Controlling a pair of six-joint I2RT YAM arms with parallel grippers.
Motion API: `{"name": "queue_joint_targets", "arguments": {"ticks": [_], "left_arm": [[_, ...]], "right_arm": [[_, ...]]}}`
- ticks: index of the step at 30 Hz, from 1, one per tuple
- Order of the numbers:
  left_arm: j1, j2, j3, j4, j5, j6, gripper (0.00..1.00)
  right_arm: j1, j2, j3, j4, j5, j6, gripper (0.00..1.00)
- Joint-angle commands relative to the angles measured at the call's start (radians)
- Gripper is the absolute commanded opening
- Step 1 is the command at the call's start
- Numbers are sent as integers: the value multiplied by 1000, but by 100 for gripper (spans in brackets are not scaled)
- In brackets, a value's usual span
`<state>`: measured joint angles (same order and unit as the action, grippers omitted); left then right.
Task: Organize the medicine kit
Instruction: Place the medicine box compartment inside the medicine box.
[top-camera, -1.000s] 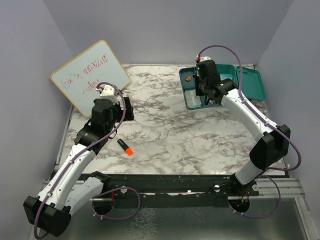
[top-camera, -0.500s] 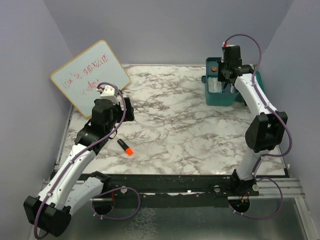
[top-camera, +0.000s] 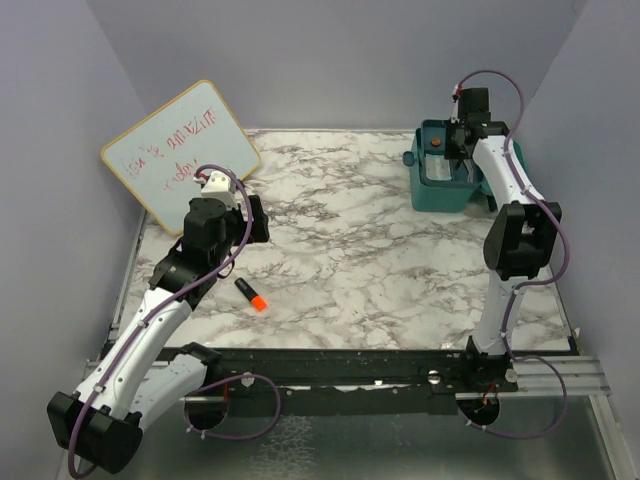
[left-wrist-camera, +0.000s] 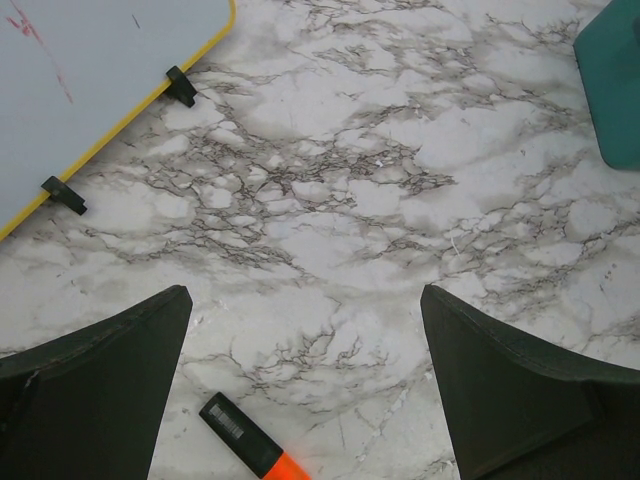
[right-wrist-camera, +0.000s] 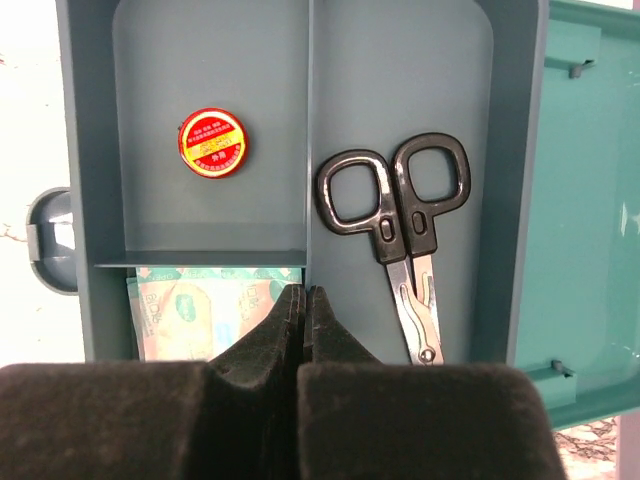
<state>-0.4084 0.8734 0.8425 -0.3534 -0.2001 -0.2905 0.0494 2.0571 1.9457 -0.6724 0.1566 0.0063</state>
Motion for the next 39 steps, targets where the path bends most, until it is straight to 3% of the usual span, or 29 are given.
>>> {"name": "queue_joint_targets", "arguments": {"ticks": [1,7,12,23,39], "left_arm": [[-6,1,-8,8,16,-1,99],[-6,7,-6,8,16,-1,99],[-6,9,-6,8,13,0,99],[-6,12,-6,8,12,1,99],[-6,21,-5,13,19,-1,99]], "right_arm": [[-14,30,24,-9,-42,-25,1],[-14,55,4,-1,-62,-22,1],[-14,37,-87,99,-109,-9,0],[-14,67,-147,104,-241,40,1],[14,-42,-345,141,-404,73,1]]}}
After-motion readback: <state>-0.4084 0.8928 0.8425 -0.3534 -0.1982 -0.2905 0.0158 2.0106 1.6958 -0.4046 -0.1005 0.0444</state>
